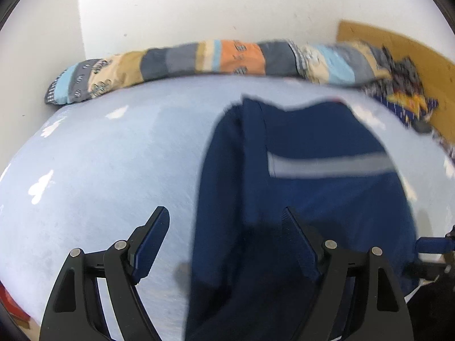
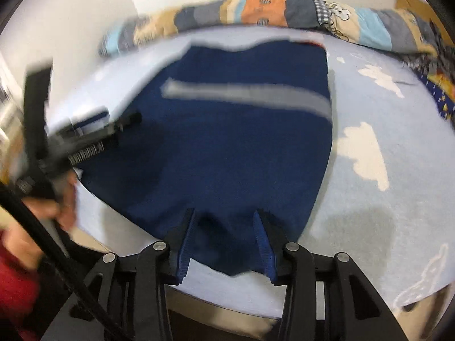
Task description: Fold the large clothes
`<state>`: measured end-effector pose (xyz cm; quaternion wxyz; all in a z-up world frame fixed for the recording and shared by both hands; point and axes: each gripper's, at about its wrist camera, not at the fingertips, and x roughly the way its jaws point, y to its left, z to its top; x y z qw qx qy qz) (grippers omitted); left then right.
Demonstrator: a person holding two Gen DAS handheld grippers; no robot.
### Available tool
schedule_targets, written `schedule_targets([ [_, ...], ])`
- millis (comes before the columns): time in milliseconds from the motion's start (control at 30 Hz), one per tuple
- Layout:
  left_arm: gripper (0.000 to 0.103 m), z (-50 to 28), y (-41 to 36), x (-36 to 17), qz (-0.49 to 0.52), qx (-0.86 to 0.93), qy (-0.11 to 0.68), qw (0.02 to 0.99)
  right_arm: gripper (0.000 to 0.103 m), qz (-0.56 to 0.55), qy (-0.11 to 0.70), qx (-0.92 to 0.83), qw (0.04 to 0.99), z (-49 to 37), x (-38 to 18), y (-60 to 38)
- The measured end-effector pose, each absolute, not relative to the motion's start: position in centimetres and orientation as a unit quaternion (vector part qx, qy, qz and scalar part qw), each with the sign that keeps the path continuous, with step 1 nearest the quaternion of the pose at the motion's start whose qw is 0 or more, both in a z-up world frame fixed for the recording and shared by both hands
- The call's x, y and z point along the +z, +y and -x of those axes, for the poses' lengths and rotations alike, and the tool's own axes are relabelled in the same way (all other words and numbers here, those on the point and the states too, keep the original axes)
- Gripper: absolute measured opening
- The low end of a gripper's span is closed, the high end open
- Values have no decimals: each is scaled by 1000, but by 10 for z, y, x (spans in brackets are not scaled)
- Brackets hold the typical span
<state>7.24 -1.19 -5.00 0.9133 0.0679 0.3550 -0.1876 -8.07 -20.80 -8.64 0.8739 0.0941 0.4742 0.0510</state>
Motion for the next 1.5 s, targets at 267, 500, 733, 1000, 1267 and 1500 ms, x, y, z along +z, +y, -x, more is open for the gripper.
schedule_targets([
  [267,81,-113,-36,-10,-30,-212,370,904,46,-96,432,-10,897,14,-39,-258],
  [500,81,-172,-96,-43,-76,-200,414,885,46,-99,425,-44,899,-80,-45,-273],
  [733,92,-213,-99,-87,-64,-168,475,861,48,-114,501,-57,856,-144,-100,-273],
  [1000,98,-208,-82,-79,-35,-165,463,870,57,-91,489,-45,866,-139,-86,-256],
  [1267,98,-138,-48,-38,-51,-168,408,896,62,-97,467,-10,879,-53,-49,-230],
  [1500,98,-109,-28,-94,-61,-160,467,868,63,-86,495,-20,864,-3,-95,-207],
])
